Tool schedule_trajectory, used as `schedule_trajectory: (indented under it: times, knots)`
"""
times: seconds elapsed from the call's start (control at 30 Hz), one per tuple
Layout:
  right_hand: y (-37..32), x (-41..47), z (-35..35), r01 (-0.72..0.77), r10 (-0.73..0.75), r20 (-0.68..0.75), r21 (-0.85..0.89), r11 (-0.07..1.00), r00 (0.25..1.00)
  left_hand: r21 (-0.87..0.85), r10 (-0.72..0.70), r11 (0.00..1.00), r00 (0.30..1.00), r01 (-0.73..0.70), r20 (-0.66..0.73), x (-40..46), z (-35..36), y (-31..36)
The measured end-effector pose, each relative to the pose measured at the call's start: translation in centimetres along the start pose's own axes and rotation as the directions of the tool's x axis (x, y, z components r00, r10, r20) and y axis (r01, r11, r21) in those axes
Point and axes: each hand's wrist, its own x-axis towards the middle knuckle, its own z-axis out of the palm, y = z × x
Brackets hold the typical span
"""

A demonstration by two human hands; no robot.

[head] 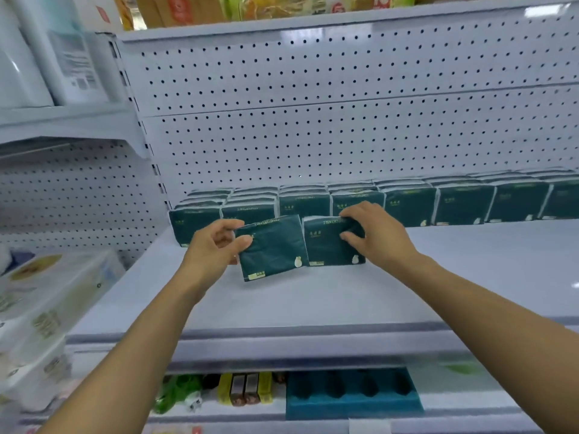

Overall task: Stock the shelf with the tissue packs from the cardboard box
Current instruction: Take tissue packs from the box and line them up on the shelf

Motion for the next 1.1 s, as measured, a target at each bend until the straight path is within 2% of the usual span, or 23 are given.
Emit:
schedule_trajectory:
  times: [0.3,0.5,0.67,0.77,0.8,0.87,0.97,1.03,1.1]
  knots:
    - [0.0,5.7,4.2,0.073,-0.074,-0.025,-0.02,0.997,0.997,-0.055,-0.031,0.998,0.998,0.035,0.057,2.2,-0.2,-1.8]
    - [-0.3,7.7,5.7,0.216,-0.22,-0.099,-0.05,0.975,0.97,-0.025,-0.024,0.999,0.993,0.027,0.119,2.8,-0.9,-2.2]
    - [0.4,8.0,6.3,0.246,-0.269,-0.203,-0.131,0.96,0.941,-0.022,-0.019,0.999,0.99,0.022,0.14,3.5,0.3,-2.1]
    - [-0.2,7.2,5.2,0.293,-0.27,-0.312,0.027,0.956,0.911,-0.003,0.008,1.0,0.988,-0.008,0.153,4.1,1.5,-1.8]
    - [-0.6,6.8,4.4,0.32,-0.276,-0.303,0.106,0.941,0.912,0.014,0.034,0.999,0.989,-0.036,0.144,4.3,2.0,-1.6]
    - [-1.1,6.1,3.0,0.362,-0.339,-0.159,0.156,0.919,0.927,0.029,0.101,0.994,0.988,-0.105,0.12,4.5,3.3,-1.1]
    - [-0.4,4.8,2.3,0.429,-0.428,0.067,-0.004,0.903,0.901,0.037,0.169,0.984,0.976,-0.176,0.136,4.2,5.6,-0.4]
    - [1.3,3.5,2.4,0.436,-0.432,0.091,-0.027,0.9,0.897,0.107,0.234,0.961,0.957,-0.254,0.17,3.8,6.9,-0.2]
    - [3.3,2.3,2.3,0.395,-0.394,0.061,0.004,0.919,0.917,0.277,0.367,0.878,0.921,-0.39,0.131,4.0,7.6,-0.4]
